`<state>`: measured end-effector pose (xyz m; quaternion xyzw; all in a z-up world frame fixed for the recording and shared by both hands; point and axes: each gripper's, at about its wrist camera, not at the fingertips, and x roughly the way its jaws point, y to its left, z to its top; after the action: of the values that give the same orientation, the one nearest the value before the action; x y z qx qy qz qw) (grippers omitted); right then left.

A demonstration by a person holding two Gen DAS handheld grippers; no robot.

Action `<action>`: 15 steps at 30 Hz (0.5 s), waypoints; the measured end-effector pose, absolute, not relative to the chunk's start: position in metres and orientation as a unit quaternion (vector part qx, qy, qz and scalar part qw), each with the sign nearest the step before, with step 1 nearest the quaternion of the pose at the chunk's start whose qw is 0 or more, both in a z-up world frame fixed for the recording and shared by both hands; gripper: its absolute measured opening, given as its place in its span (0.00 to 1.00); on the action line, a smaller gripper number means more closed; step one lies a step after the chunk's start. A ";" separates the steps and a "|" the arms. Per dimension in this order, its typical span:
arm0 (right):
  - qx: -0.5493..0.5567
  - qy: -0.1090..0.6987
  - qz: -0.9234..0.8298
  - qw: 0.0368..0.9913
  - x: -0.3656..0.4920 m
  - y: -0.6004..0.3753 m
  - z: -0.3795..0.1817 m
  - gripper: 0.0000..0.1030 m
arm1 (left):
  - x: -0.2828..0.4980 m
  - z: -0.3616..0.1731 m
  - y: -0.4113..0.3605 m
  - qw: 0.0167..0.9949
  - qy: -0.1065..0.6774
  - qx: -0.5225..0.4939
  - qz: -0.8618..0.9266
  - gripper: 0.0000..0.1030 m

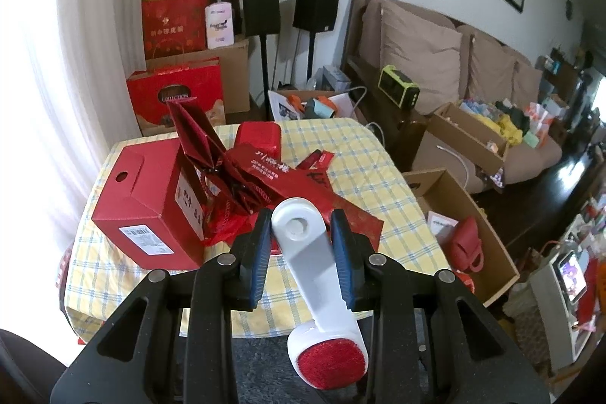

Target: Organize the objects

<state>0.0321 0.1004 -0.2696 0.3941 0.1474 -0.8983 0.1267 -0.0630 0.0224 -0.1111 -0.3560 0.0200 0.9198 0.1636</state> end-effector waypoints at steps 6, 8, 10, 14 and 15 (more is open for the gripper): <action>0.390 0.141 -0.901 0.128 0.033 0.104 -0.265 0.53 | -0.056 -0.103 0.025 0.168 0.022 -0.347 0.922 0.27; 0.388 0.140 -0.902 0.127 0.033 0.104 -0.264 0.53 | -0.053 -0.101 0.027 0.170 0.023 -0.343 0.924 0.27; 0.386 0.138 -0.903 0.125 0.033 0.106 -0.262 0.53 | -0.050 -0.098 0.028 0.172 0.023 -0.339 0.925 0.27; 0.383 0.133 -0.906 0.123 0.033 0.109 -0.259 0.53 | -0.045 -0.093 0.030 0.174 0.021 -0.330 0.928 0.27; 0.383 0.129 -0.907 0.122 0.033 0.111 -0.258 0.53 | -0.045 -0.092 0.031 0.174 0.021 -0.329 0.928 0.27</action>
<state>0.0332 0.1109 -0.2577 0.3827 0.1292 -0.9066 0.1222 -0.0448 0.0312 -0.0921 -0.3285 0.0207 0.9280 0.1745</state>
